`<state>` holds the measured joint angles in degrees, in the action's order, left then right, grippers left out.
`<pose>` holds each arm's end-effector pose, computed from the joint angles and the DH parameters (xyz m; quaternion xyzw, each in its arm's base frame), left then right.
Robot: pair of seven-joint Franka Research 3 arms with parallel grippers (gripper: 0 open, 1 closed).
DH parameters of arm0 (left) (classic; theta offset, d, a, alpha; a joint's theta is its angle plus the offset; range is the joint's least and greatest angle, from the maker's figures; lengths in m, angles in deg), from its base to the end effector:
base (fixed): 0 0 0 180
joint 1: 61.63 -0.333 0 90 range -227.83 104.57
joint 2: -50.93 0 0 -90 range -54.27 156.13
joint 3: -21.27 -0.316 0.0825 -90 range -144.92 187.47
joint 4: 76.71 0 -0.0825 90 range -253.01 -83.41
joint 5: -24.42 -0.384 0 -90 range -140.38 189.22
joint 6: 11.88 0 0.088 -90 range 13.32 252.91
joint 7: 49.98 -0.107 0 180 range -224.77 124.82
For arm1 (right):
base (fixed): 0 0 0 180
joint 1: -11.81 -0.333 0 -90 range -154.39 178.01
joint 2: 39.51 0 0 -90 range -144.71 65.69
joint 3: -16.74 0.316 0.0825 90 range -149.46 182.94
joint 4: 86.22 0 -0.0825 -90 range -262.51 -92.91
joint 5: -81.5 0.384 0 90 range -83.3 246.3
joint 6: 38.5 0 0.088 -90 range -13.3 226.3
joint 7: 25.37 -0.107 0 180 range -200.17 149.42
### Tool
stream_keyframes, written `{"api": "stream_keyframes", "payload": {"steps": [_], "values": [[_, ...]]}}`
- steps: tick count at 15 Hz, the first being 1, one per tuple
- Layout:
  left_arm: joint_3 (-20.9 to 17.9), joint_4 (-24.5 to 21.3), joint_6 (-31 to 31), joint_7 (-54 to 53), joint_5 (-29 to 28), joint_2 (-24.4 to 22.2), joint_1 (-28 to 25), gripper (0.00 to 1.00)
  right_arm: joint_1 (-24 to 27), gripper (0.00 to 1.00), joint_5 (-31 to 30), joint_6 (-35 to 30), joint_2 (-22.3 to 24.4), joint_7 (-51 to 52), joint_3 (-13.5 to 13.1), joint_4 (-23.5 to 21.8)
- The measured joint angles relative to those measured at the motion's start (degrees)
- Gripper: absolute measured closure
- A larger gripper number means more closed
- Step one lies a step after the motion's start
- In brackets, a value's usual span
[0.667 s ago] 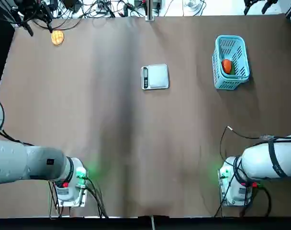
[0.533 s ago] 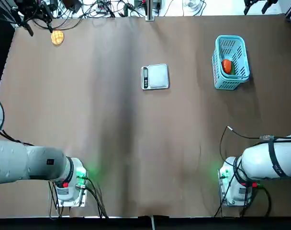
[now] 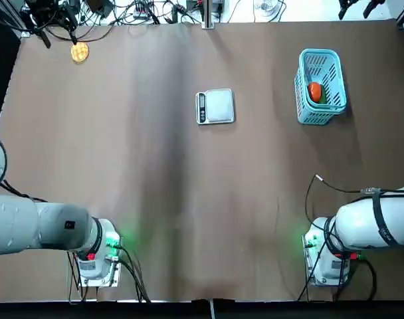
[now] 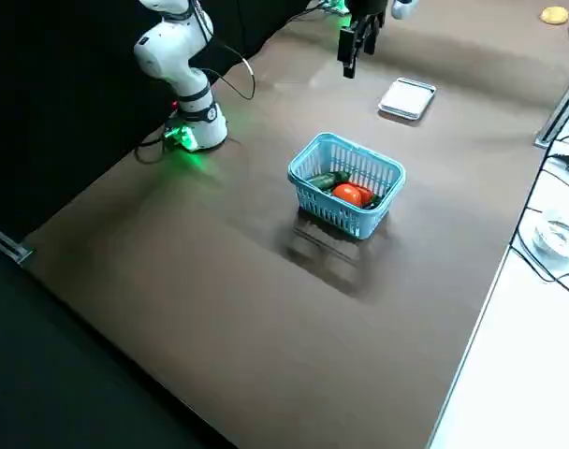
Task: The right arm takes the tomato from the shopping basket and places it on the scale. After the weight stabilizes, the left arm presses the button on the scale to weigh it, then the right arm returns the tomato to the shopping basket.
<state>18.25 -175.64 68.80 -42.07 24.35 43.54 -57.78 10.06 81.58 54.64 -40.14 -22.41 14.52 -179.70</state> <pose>0.4935 -0.0054 0.6074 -0.9936 -0.0610 0.0947 0.0045 0.5611 -0.0043 0.5944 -0.9997 -0.0217 0.0084 0.0007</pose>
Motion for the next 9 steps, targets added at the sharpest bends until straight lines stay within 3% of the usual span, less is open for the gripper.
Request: {"api": "stream_keyframes", "payload": {"steps": [5, 9], "values": [[0.05, 0.04, 0.55, -2.03, 0.00, -0.01, -0.08, 0.00, 0.70, 0.00, -0.02, 3.25, -0.11, 0.02, -0.34, -2.42], [0.62, 0.05, 0.74, -10.66, 0.00, -0.01, -0.16, 0.00, 1.08, 0.01, -0.02, 15.53, -0.87, 0.06, -0.47, -13.53]]}}
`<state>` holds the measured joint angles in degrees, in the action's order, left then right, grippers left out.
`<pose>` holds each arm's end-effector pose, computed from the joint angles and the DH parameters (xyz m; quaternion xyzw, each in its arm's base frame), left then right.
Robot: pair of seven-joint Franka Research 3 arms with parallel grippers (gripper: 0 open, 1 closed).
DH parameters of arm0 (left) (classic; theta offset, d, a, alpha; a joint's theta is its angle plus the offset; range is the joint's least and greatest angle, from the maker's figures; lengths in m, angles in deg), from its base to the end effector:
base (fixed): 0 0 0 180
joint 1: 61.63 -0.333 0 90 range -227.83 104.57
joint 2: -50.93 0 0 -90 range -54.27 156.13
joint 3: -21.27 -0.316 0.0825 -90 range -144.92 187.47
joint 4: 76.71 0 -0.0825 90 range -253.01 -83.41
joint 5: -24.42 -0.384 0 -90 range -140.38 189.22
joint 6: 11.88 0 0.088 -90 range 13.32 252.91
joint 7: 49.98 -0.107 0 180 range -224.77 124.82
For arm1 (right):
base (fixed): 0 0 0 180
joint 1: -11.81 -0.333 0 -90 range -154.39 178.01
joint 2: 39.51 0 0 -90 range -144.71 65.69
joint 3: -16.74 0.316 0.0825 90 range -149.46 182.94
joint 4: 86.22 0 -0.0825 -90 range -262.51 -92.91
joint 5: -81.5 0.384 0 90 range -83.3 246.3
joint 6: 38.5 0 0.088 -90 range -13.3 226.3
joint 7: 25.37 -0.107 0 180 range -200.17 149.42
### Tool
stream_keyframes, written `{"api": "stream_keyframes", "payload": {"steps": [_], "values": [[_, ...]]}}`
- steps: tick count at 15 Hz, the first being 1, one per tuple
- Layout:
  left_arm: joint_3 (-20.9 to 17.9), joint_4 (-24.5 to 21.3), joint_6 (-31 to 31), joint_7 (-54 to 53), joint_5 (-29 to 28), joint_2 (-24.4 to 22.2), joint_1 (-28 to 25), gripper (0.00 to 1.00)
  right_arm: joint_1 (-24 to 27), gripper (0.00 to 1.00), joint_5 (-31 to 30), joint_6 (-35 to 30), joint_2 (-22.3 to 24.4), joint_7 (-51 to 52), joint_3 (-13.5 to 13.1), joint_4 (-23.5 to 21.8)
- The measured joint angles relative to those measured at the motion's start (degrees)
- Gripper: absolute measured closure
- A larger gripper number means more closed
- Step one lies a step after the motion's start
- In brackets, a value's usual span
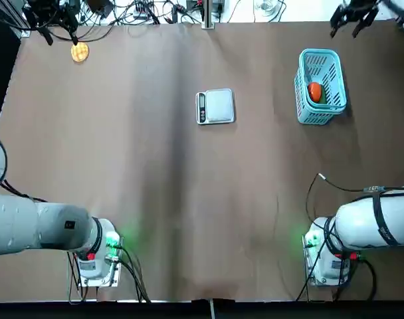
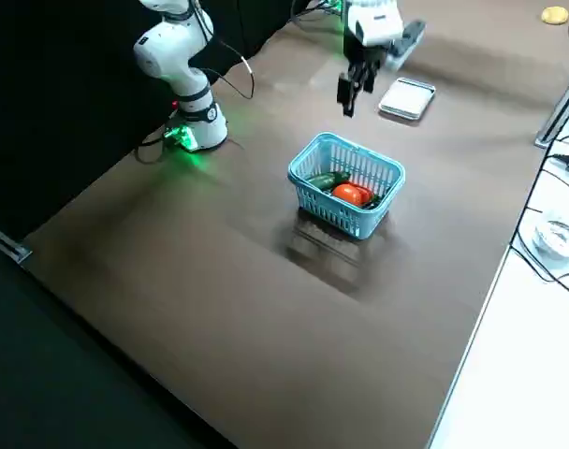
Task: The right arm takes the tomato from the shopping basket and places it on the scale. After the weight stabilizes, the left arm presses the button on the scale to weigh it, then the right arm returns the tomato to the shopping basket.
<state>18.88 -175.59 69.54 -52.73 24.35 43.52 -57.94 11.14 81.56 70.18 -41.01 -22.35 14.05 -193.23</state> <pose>0.4950 -0.0098 0.6088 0.9955 -0.0356 -0.0876 0.0032 0.5690 -0.0198 0.4963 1.0000 0.0086 0.0015 0.0002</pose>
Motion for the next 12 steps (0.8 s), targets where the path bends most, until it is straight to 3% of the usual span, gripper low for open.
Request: {"api": "stream_keyframes", "payload": {"steps": [4, 7, 12], "values": [[-0.15, -0.15, 0.04, -6.60, 0.00, 0.26, -0.16, 0.00, 0.18, 0.02, 0.00, 12.33, -1.47, 0.00, -0.04, -9.96], [-0.04, -0.21, -3.36, -8.87, 0.00, 0.57, 0.00, 0.00, 0.74, 0.02, 0.00, 21.60, -4.14, 0.00, -0.07, -15.59], [1.57, -0.18, -3.94, -12.10, -0.04, 1.82, 0.59, 0.00, 1.40, 0.03, 0.00, 28.28, -9.05, 0.00, -0.08, -17.49]]}}
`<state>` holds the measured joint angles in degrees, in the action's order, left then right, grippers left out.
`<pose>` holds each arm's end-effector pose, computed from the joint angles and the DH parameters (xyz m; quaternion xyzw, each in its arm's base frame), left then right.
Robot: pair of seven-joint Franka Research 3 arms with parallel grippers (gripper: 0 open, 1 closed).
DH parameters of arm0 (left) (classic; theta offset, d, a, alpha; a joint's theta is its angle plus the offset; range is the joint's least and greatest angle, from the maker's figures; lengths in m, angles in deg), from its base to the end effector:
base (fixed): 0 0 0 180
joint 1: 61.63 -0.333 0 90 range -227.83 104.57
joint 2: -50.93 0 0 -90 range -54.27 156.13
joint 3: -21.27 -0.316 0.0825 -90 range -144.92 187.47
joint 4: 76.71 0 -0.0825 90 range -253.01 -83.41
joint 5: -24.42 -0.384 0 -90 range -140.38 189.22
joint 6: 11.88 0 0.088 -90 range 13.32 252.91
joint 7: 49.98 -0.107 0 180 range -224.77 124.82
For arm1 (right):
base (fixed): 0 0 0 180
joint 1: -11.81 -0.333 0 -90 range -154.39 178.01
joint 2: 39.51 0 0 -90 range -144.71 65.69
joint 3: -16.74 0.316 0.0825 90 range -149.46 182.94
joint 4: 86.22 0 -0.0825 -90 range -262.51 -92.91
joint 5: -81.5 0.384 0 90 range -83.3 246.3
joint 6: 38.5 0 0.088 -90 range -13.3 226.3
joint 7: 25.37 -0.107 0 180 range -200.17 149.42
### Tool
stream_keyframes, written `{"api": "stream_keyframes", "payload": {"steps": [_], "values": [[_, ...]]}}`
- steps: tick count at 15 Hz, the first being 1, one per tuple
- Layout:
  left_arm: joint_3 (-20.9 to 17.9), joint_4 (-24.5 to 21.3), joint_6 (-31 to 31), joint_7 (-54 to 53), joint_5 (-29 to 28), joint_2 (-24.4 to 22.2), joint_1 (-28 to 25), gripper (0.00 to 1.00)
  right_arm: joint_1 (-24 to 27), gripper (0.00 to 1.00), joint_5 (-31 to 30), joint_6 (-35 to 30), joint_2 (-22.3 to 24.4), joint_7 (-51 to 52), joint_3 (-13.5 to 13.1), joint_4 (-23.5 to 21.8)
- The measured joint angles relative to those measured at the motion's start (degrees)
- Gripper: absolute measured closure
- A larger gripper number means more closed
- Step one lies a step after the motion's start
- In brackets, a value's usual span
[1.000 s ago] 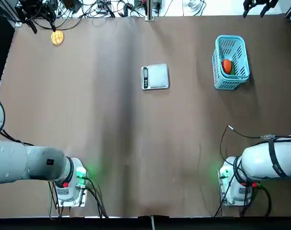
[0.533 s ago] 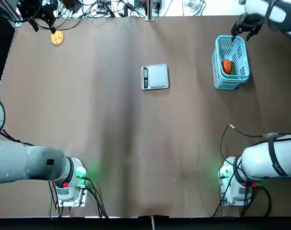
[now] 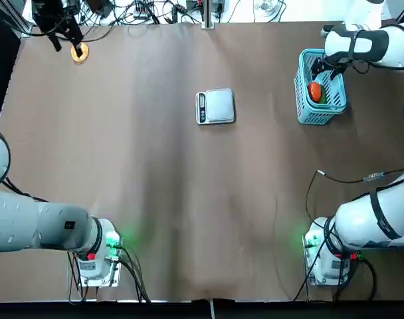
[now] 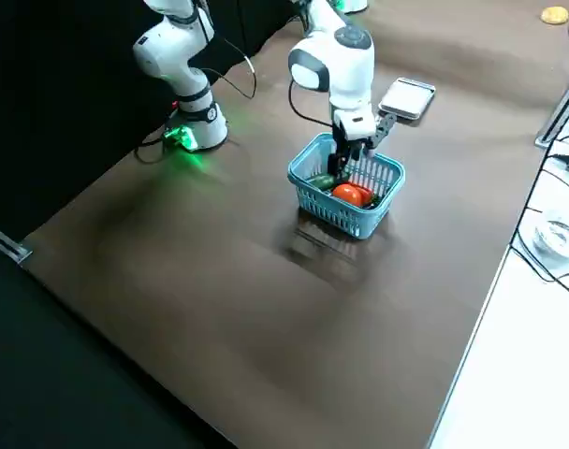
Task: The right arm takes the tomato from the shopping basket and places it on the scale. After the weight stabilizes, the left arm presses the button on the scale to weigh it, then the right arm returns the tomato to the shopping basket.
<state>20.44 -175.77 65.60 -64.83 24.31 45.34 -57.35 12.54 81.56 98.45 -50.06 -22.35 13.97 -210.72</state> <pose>0.4939 -0.0292 0.5875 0.9777 -0.1575 -0.1384 0.0136 0.5591 -0.0339 0.3112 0.9998 -0.0041 0.0164 0.0050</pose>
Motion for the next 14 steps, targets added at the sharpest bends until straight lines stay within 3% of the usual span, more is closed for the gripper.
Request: {"api": "stream_keyframes", "payload": {"steps": [4, 14], "values": [[3.23, 1.48, 0.30, -2.17, -1.04, 3.09, 0.34, 0.00, 0.43, 0.03, 0.00, 3.33, -3.00, 0.00, -0.02, 0.00], [3.26, 1.90, 3.99, -29.37, -1.16, 3.73, 0.05, 0.00, 0.51, 0.03, 0.00, 6.10, -8.15, -0.02, -0.03, 0.33]]}}
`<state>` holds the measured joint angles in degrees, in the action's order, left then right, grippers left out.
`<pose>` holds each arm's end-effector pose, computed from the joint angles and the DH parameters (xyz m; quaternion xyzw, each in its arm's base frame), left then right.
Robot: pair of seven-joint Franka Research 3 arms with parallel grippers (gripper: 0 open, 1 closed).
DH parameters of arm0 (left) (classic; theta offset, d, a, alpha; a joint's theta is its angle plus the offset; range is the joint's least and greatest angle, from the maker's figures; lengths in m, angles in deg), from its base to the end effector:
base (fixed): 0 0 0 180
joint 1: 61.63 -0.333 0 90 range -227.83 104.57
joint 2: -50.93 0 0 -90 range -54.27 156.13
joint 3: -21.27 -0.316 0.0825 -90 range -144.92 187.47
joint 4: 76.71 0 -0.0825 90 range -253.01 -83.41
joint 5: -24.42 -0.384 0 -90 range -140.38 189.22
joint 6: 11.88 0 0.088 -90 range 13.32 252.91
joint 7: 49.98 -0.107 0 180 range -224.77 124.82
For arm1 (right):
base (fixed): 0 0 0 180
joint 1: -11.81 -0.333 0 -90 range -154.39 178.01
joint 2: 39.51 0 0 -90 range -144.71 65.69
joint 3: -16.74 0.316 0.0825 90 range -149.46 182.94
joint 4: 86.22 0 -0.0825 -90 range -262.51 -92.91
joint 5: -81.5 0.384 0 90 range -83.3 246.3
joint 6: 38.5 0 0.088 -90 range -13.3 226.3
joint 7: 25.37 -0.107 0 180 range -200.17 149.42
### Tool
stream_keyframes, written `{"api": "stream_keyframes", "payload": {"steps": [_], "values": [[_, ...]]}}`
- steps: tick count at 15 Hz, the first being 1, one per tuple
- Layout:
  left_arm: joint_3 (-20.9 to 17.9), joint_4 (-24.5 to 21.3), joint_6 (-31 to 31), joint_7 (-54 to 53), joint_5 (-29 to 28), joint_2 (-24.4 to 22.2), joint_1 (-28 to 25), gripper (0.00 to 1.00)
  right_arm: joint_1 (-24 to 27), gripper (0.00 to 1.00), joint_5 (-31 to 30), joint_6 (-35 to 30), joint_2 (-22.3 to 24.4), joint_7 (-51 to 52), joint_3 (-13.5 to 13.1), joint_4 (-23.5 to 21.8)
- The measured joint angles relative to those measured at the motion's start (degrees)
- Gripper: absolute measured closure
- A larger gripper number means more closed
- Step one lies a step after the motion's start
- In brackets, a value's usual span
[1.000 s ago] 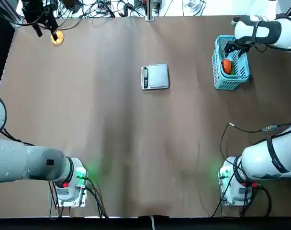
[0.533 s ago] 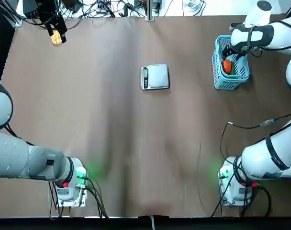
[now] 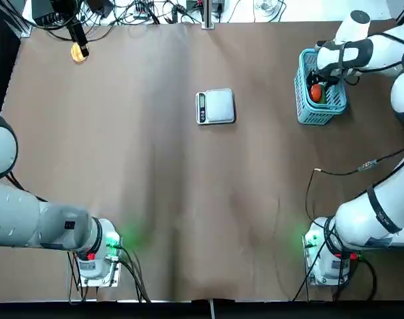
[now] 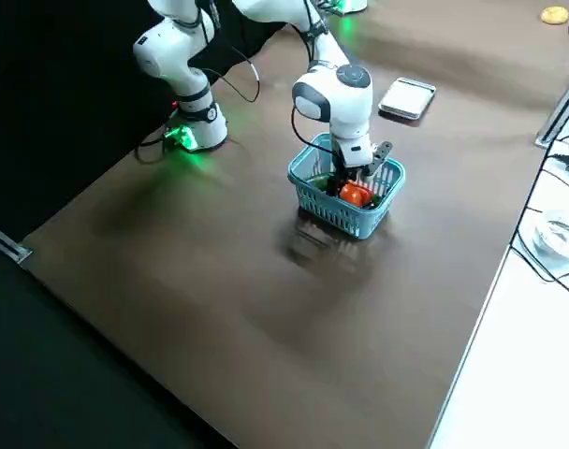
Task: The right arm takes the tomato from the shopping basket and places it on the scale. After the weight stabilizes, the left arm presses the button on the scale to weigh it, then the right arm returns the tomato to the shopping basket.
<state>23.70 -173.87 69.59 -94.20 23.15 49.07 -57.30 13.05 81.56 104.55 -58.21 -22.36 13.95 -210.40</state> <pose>0.5187 -0.0592 0.5733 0.8962 -0.4268 -0.1178 0.0275 0.5639 -0.0397 0.2429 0.9999 -0.0080 0.0012 0.0076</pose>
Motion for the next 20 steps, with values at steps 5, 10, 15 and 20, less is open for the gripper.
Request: {"api": "stream_keyframes", "payload": {"steps": [5, 10, 15, 20], "values": [[0.14, 0.01, 3.94, -13.28, 0.00, 0.19, 0.12, 0.00, 0.00, 0.03, 0.00, 0.07, -1.59, 0.00, 0.02, 1.56], [0.73, 0.01, 4.22, -22.51, 0.01, 0.78, 0.66, 0.00, 0.00, 0.04, 0.00, 0.13, -2.97, -0.01, 0.04, 2.14], [1.43, 0.01, 4.82, -30.63, 0.79, 1.54, 0.65, 0.00, 0.00, 0.27, 0.09, 0.18, -2.96, -0.03, 0.07, 2.83], [1.63, 0.02, 6.20, -31.16, 0.89, 3.07, 1.00, 0.00, 0.01, 0.30, 0.09, 0.13, -3.11, -0.03, 0.05, 3.42]]}}
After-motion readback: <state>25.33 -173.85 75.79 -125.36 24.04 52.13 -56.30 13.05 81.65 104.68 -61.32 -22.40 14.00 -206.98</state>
